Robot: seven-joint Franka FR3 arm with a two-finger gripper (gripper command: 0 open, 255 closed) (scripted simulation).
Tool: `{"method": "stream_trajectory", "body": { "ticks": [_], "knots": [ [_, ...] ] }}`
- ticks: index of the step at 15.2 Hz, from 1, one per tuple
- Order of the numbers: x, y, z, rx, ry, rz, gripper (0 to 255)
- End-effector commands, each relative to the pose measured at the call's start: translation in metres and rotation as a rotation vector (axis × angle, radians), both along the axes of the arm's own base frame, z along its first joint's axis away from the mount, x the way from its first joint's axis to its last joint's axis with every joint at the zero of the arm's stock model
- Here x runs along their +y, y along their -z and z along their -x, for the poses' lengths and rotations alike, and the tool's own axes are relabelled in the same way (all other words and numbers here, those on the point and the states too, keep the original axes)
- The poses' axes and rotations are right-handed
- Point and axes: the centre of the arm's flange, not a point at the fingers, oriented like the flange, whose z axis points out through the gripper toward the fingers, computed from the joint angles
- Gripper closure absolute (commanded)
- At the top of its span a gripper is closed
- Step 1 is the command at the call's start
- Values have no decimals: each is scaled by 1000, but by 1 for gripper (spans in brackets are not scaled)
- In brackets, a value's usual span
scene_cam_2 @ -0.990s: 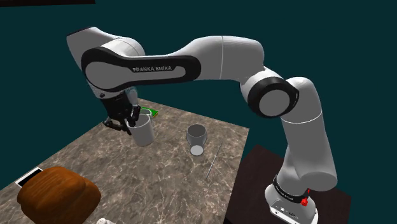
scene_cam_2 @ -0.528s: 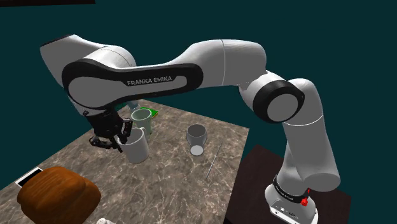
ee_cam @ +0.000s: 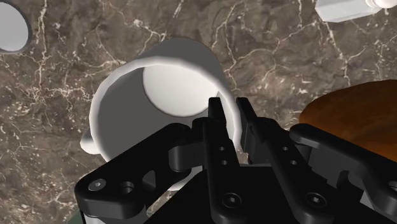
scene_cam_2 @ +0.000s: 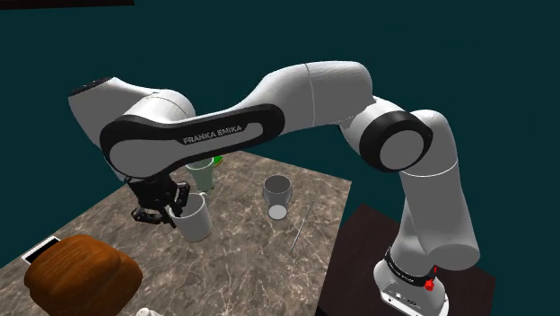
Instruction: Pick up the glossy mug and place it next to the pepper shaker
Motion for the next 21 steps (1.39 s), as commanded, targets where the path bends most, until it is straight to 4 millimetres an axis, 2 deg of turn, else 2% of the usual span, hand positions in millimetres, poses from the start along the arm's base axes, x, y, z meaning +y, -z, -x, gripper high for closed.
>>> {"method": "stream_trajectory", "body": {
  "ticks": [1,21],
  "knots": [
    [0,10,-1,-1,0,-1,255],
    [0,116,-1,-1,0,-1,255]
  ]
}}
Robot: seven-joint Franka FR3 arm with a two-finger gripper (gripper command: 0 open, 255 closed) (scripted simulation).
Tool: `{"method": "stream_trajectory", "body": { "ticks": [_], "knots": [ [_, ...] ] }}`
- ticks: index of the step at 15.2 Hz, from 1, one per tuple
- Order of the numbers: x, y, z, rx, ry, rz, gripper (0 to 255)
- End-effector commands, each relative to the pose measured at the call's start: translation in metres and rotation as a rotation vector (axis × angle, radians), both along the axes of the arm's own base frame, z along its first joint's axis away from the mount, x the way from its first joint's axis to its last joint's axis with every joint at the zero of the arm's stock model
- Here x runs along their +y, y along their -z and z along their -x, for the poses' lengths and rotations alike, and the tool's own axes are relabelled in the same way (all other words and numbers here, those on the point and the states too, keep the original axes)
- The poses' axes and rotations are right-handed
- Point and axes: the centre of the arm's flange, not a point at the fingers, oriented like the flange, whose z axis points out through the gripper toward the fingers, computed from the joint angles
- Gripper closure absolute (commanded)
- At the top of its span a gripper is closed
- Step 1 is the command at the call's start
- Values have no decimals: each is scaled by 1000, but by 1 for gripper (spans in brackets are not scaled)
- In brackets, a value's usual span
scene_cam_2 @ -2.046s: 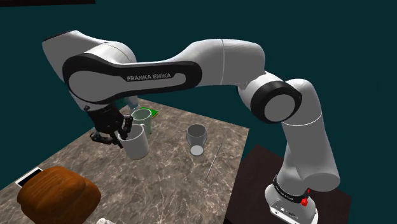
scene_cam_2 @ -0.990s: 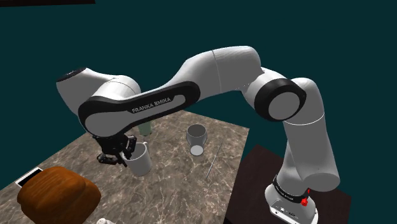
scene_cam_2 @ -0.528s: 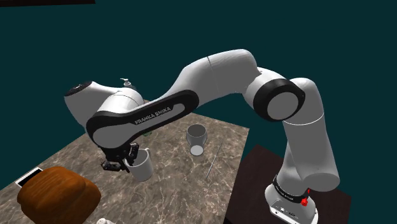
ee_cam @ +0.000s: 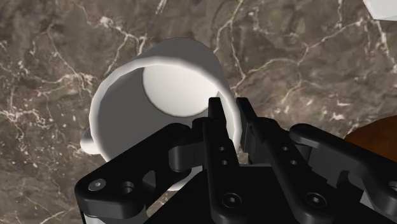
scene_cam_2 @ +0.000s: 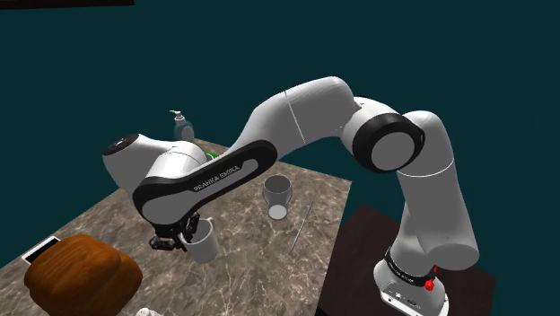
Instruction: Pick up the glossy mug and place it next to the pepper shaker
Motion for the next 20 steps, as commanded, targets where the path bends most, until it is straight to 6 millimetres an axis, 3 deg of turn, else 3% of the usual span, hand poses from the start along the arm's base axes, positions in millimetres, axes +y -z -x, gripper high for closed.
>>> {"method": "stream_trajectory", "body": {
  "ticks": [1,8,9,14,18,20],
  "knots": [
    [0,10,0,-1,0,0,255],
    [0,10,0,-1,0,0,255],
    [0,10,0,-1,0,0,0],
    [0,10,0,-1,0,0,0],
    [4,-40,-4,-1,0,0,0],
    [4,-40,-3,-1,0,0,0]
  ]
}}
